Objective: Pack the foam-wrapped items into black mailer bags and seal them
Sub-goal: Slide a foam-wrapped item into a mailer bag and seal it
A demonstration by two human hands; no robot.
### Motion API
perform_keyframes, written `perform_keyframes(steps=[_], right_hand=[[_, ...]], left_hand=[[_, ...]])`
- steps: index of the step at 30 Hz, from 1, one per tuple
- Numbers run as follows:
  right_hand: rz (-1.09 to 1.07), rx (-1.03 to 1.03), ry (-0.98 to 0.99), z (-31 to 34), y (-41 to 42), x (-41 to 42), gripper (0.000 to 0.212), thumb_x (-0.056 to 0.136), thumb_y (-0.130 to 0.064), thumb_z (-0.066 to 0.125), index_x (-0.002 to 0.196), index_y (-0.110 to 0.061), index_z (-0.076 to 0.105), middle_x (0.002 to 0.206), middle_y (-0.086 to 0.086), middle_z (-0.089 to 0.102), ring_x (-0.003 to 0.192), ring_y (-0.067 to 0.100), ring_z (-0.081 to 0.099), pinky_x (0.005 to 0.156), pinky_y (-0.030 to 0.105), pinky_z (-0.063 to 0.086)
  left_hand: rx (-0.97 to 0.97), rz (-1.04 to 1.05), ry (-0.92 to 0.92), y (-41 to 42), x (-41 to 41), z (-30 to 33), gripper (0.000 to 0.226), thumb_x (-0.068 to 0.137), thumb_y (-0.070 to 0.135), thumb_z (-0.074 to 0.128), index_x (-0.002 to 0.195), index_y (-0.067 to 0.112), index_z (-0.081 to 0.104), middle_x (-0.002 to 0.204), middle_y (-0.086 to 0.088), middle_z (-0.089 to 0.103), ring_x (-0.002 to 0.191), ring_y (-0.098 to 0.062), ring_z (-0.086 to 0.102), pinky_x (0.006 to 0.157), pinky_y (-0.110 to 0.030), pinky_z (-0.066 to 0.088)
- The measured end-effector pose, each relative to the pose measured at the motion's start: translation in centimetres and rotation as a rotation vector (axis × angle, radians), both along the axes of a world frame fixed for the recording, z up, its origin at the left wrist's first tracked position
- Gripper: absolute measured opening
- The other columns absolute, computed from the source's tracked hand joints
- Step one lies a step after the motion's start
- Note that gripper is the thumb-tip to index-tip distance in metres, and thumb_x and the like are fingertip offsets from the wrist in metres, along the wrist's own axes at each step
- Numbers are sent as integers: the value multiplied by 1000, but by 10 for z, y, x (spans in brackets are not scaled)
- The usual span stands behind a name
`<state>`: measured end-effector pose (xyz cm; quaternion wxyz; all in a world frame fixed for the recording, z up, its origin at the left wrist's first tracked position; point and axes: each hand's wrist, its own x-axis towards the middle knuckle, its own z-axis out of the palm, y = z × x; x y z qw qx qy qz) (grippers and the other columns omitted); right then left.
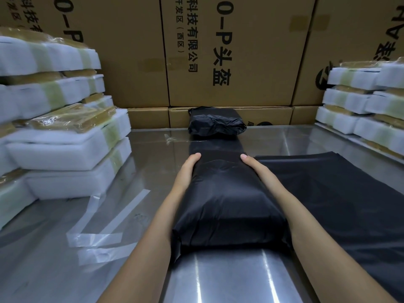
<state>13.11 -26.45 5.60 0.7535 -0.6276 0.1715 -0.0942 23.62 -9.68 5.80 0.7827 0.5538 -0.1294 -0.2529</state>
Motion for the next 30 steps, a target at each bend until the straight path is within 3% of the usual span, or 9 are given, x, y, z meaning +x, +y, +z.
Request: perform_keyframes(steps=[6,8,10,13,17,20,23,27,30], right_hand=[[-15,21,-5,8,8,0,46,83,-46,66,123,-24,63,118,1,69,105,19,67,93,32,49],[15,38,-14,11,8,-2,30,87,-43,63,108,-23,70,104,2,74,92,17,71,80,29,51],[15,31,-11,11,5,-4,29,88,-44,62,105,-23,71,101,2,74,90,18,72,79,29,51],[18,28,-7,9,6,-5,32,86,-44,63,107,-21,72,104,4,74,95,21,71,86,32,51],[-39,-64,71,12,11,-6,32,78,-51,69,89,-22,76,91,1,76,87,18,72,83,32,51],[-60,-181,164,18,11,-11,42,72,-63,67,91,-26,76,91,-2,76,89,17,71,86,32,51],[-60,-263,286,23,13,-15,81,61,-77,62,122,-24,64,119,2,66,106,20,63,99,36,45],[-18,-288,397,32,14,-18,98,53,-83,62,130,-23,56,121,5,63,103,24,64,95,36,48],[70,-234,391,36,5,-24,96,41,-77,77,120,-23,64,110,4,70,97,24,68,92,37,52]], left_hand=[[166,6,-92,6,-2,20,32,100,34,39,87,19,64,73,5,72,64,-6,67,58,-16,50],[392,-14,-157,11,-12,38,41,99,46,34,105,19,65,102,0,72,88,-10,69,74,-19,51],[683,42,-351,8,-19,54,64,97,56,29,143,14,39,154,-7,30,136,-23,38,109,-36,30],[846,122,-754,-4,-39,72,83,91,67,26,152,15,4,158,1,-17,147,-22,-2,118,-47,7],[1093,14,-795,-7,-49,55,96,85,71,39,152,12,5,159,-3,-13,147,-25,3,117,-47,17],[983,7,-673,-2,-41,51,96,83,66,50,153,15,7,160,-4,-3,146,-25,12,115,-39,20],[779,-4,-378,7,-30,46,98,79,60,61,153,21,9,156,-6,24,138,-27,33,113,-40,28],[408,-156,-85,18,-25,36,49,81,43,65,122,17,63,118,-10,67,110,-29,62,108,-43,39],[306,-143,-53,15,-27,30,37,84,32,63,114,11,69,114,-13,68,110,-31,62,107,-40,41]])
